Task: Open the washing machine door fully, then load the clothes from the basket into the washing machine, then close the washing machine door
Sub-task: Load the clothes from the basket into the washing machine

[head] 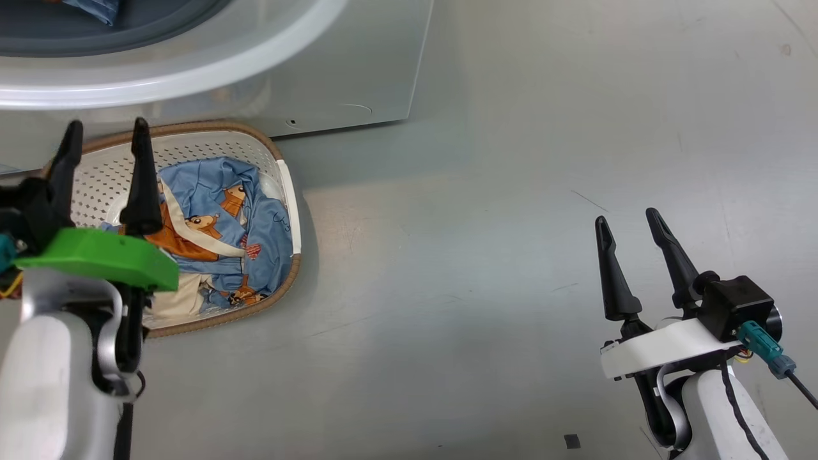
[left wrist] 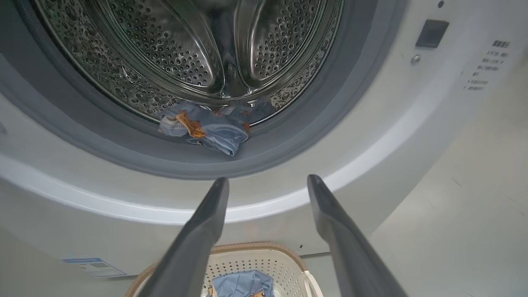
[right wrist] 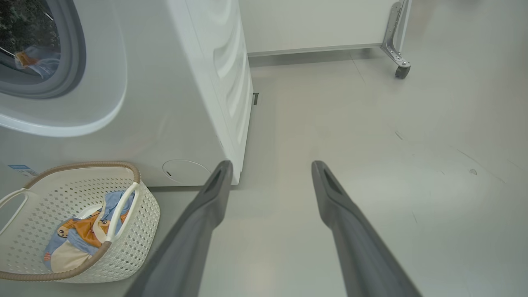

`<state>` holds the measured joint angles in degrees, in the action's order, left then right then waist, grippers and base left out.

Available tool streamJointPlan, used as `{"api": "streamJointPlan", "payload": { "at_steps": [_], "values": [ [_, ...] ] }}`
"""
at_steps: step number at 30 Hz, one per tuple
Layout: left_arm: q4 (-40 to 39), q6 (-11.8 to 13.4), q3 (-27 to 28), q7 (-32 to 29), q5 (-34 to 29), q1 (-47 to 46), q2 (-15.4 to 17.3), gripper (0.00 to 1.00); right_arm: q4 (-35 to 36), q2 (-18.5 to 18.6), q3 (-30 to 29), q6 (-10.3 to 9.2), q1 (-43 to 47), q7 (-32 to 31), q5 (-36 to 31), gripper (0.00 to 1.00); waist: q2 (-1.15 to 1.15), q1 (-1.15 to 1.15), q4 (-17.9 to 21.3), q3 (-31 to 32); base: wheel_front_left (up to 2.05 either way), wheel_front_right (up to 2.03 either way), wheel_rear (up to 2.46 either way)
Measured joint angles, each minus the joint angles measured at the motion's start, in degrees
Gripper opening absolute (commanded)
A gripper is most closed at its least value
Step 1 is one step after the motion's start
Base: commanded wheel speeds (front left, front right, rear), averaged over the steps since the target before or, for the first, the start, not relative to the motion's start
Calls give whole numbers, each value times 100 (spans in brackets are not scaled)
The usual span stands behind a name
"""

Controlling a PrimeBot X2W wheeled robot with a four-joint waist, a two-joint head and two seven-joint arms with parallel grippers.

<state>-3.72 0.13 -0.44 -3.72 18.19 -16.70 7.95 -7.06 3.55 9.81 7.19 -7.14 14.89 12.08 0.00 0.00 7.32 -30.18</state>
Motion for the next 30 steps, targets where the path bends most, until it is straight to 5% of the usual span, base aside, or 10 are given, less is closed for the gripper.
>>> {"api": "streamJointPlan", "payload": {
  "at_steps": [18,30],
  "values": [
    [1481,200,19,-1308,-313,-2098,525,100,-85,-35,230,0,-64,0,53,100,0,0,315,-194,0,0,0],
    [2646,278,82,-1545,-432,-3114,730,100,-145,-25,209,0,-18,0,53,100,0,0,667,-239,0,0,0]
  ]
}}
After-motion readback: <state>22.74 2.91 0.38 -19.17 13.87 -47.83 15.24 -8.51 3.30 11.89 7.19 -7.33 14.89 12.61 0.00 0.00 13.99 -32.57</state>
